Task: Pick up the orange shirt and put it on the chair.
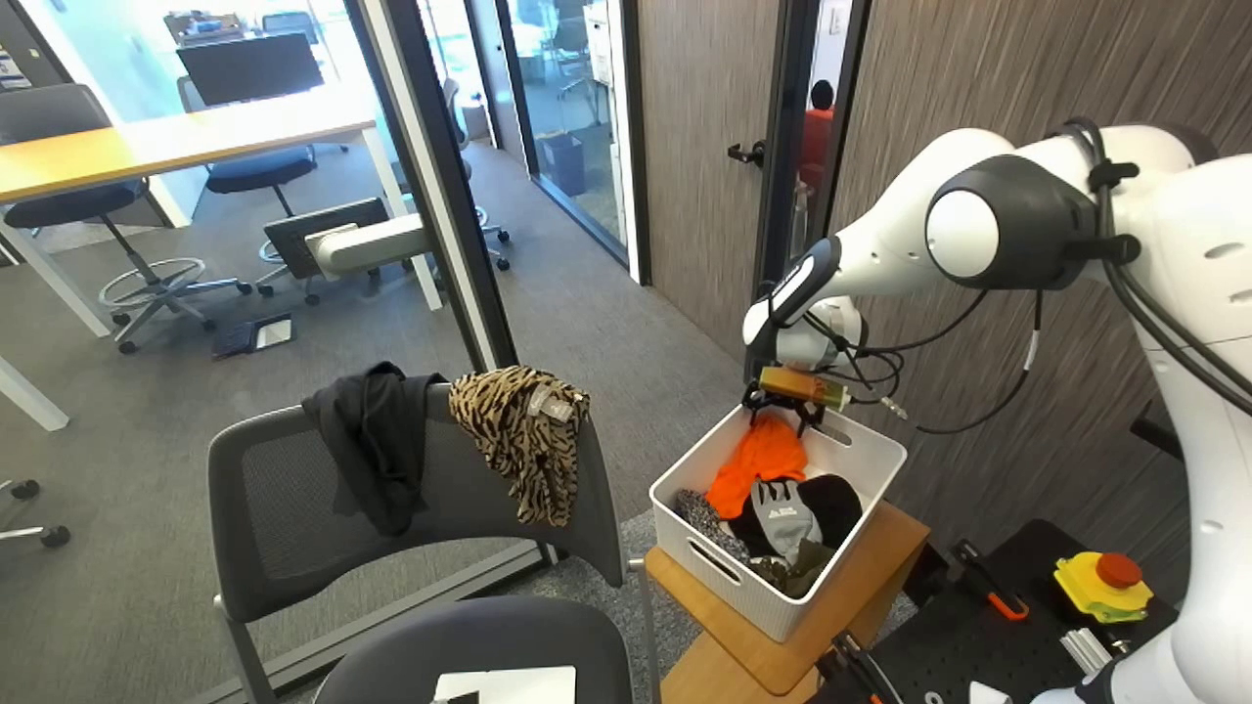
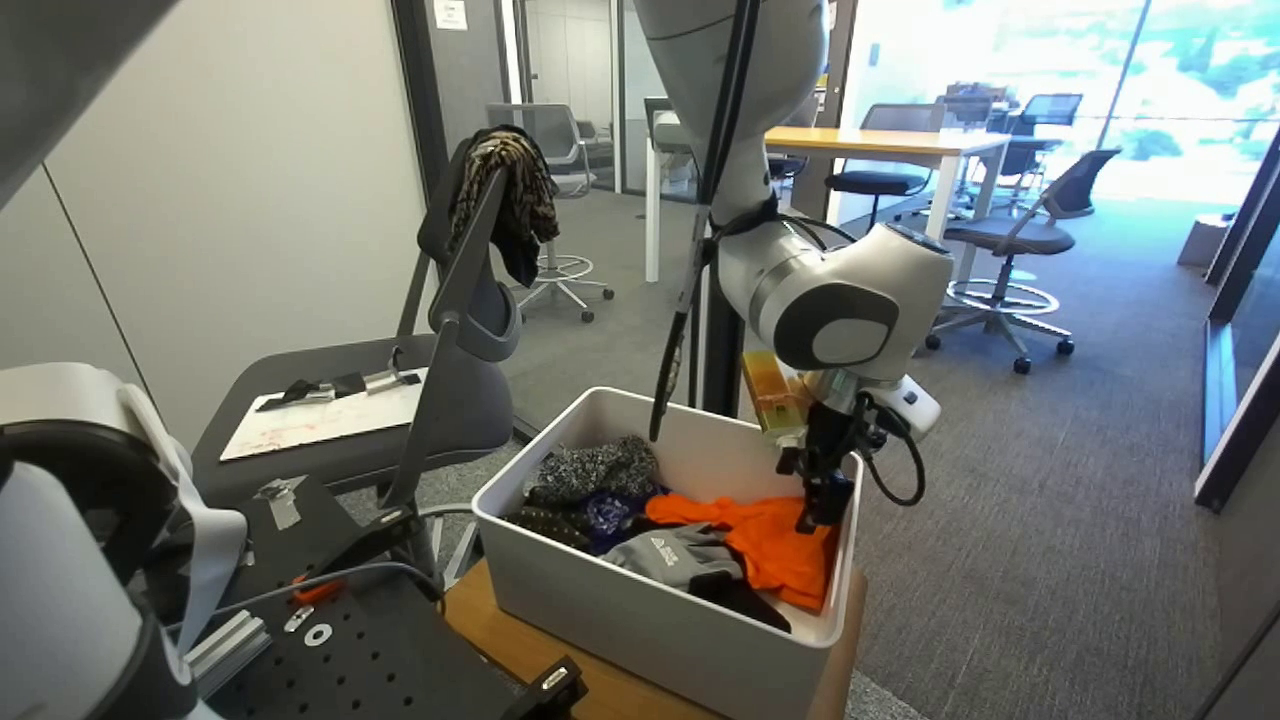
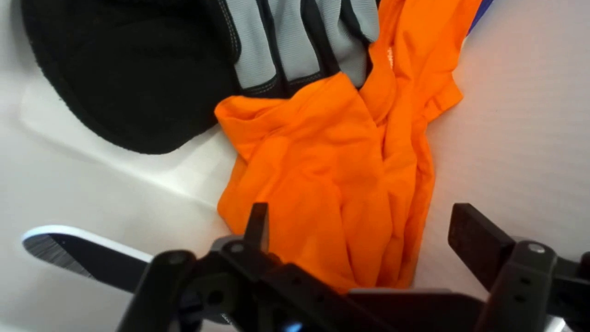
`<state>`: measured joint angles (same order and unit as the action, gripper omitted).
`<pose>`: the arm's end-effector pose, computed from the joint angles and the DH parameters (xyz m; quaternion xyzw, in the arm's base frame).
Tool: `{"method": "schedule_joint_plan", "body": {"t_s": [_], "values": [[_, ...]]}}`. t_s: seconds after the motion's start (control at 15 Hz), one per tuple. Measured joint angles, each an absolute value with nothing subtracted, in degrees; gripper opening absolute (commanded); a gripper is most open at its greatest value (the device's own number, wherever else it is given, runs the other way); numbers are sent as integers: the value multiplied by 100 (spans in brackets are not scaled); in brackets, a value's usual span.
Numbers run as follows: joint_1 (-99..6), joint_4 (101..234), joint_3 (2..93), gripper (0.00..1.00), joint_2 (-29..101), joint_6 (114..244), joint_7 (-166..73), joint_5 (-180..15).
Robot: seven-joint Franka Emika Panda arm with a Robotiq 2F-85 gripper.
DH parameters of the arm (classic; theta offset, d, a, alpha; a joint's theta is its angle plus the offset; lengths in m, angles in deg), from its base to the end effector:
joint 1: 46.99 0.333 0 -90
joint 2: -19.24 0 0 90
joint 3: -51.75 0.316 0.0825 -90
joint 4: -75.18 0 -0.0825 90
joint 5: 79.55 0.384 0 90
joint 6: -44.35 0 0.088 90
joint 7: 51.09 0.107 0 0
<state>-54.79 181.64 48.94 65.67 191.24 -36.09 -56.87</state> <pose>0.5983 -0.1181 0.0714 -0.9214 0.3771 0.0517 0.0790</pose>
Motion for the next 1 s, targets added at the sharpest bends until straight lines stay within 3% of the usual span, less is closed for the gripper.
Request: {"method": "schedule_joint_plan", "body": {"t_s": [1.0], "values": [[-5909, 18557, 5407, 100, 6892, 19803, -5459, -5841]]}}
